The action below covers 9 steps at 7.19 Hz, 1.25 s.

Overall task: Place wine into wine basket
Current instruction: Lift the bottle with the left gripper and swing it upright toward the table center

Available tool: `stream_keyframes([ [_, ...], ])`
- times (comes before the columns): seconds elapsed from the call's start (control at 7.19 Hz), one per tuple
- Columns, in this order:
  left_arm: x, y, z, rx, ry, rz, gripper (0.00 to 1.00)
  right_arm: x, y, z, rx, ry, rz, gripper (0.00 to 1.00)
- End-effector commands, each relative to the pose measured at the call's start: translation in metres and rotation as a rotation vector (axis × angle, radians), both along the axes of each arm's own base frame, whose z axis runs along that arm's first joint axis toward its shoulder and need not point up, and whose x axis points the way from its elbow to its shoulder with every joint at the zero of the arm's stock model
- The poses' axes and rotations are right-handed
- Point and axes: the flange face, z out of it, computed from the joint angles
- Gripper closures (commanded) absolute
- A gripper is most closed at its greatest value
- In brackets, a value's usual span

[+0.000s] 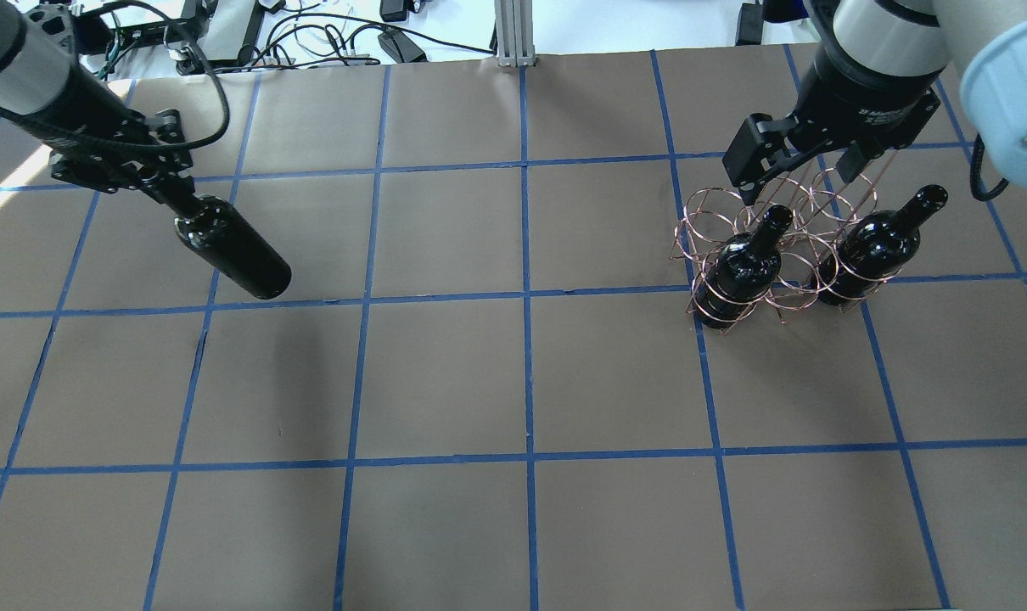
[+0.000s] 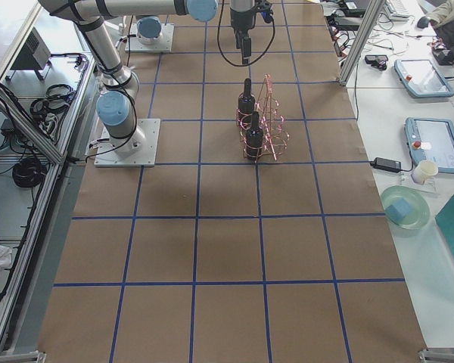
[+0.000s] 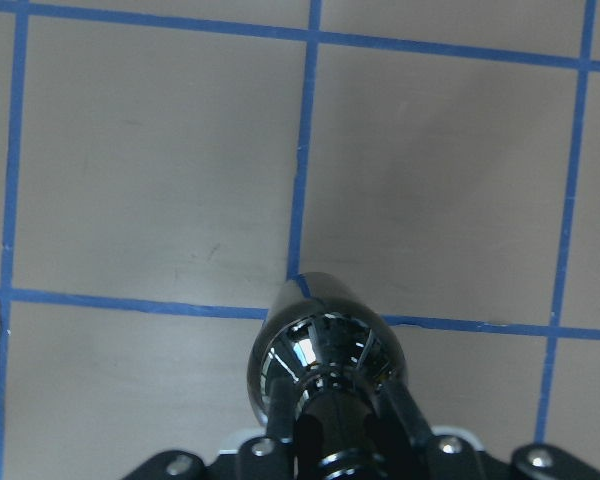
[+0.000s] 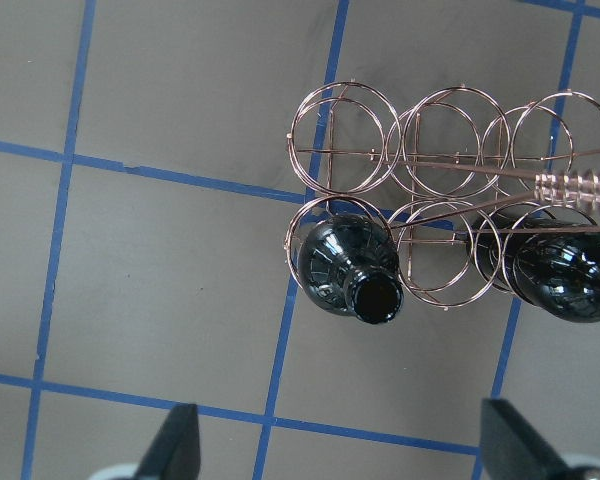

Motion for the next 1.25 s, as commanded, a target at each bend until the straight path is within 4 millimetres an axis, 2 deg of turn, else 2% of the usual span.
stream_keyframes([
  [0.0,-0.108,0.029,0.011,-0.004,0.012,0.086,1.0,0.0,0.0,0.0,0.0,-0.001,-0.001,0.0],
  [0.14,-0.137,0.052,0.003,0.017,0.018,0.077,1.0,-0.001,0.0,0.0,0.0,0.002,-0.001,0.0],
  [0.28,-0.165,0.079,-0.016,0.039,-0.048,0.049,1.0,0.0,0.001,0.0,0.002,0.0,-0.001,0.0],
  [0.56,-0.225,0.126,-0.029,0.041,-0.066,0.028,1.0,0.001,0.0,0.0,-0.003,-0.004,0.001,0.0],
  [0.7,-0.239,0.14,-0.035,0.052,-0.064,0.051,1.0,0.0,0.0,0.001,-0.003,0.001,0.001,0.0],
  [0.83,-0.244,0.148,-0.039,0.056,-0.068,0.041,1.0,-0.001,0.0,0.0,0.0,0.001,-0.001,0.0],
  [1.11,-0.238,0.158,-0.055,0.071,-0.124,0.059,1.0,0.0,0.005,0.005,-0.004,0.001,-0.001,0.0],
])
